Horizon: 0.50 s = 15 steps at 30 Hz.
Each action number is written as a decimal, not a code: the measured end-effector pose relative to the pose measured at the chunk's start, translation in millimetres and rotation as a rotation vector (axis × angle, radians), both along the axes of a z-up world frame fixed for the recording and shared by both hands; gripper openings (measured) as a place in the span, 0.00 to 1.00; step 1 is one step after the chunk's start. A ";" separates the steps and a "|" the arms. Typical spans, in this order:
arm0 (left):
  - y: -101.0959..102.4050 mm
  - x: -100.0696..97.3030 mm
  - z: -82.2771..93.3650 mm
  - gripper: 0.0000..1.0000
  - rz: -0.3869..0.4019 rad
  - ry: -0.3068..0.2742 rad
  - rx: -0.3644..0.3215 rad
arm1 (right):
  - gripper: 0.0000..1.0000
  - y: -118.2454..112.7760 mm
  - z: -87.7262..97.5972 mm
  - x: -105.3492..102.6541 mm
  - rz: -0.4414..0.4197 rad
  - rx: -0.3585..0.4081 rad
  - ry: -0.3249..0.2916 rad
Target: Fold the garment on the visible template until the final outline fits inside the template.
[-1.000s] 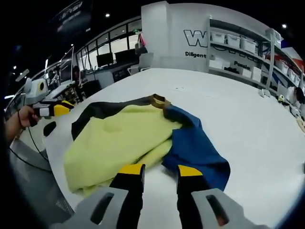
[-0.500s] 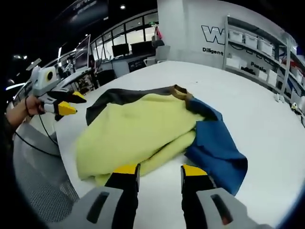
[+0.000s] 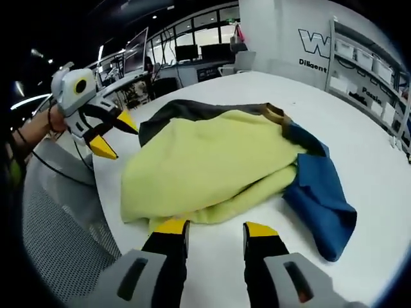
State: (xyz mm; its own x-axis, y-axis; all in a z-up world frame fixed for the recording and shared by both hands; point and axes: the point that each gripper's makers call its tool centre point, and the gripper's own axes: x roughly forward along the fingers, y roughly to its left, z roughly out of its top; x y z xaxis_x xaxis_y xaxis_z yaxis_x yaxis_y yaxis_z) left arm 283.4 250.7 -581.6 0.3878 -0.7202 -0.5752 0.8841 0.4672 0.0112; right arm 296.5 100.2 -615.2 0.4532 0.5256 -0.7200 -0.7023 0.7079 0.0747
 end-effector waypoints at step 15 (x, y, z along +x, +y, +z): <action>-9.9 -11.5 -27.8 0.20 -0.142 -0.014 0.153 | 0.26 39.8 -8.8 -38.5 0.253 -0.033 0.044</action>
State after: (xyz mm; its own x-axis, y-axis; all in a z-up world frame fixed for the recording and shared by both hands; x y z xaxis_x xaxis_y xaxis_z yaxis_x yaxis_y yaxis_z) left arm 272.0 240.9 -609.3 0.2971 -0.6732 -0.6771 0.9404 0.3294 0.0851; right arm 258.0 139.9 -624.0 0.2777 0.5944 -0.7547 -0.8540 0.5126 0.0895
